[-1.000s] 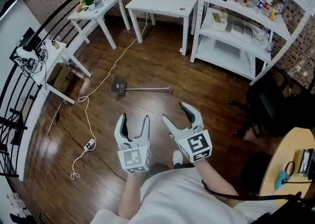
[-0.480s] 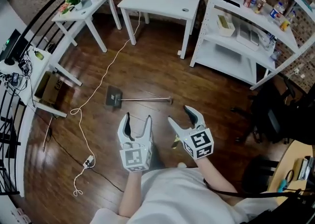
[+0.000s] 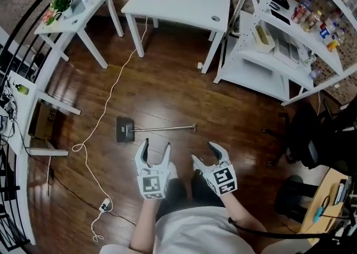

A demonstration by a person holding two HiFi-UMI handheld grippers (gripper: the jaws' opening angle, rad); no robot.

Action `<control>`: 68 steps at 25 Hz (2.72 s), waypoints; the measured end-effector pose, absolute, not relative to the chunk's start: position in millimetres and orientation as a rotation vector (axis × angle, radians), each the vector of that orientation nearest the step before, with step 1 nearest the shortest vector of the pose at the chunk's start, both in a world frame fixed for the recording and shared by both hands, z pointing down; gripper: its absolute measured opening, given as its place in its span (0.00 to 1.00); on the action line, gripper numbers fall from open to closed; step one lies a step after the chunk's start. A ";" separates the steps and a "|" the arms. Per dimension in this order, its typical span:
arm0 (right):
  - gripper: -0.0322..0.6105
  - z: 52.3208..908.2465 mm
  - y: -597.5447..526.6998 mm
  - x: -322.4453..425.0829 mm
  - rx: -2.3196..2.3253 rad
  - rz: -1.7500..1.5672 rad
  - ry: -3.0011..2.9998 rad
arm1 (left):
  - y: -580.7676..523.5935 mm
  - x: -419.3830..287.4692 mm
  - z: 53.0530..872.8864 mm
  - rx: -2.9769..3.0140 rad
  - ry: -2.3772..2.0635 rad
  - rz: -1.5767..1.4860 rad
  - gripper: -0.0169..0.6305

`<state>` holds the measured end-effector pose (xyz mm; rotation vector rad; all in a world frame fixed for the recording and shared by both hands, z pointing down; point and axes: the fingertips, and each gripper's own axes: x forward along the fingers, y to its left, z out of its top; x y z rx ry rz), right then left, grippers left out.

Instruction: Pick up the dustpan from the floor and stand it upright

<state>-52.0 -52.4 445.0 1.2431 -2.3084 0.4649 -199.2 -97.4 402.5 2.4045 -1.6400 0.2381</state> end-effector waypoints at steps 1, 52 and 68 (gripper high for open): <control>0.48 464.7 -61.4 -48.5 1.239 0.488 -2.277 | -107.6 -198.3 419.1 2.396 -1.610 0.258 0.54; 0.21 1056.2 -191.8 36.4 0.287 0.568 -1.889 | -192.9 -96.7 958.8 1.885 -1.015 0.731 0.54; 0.20 748.3 -247.8 43.0 0.562 0.332 -1.853 | -227.5 -130.6 738.8 1.943 -1.248 0.538 0.54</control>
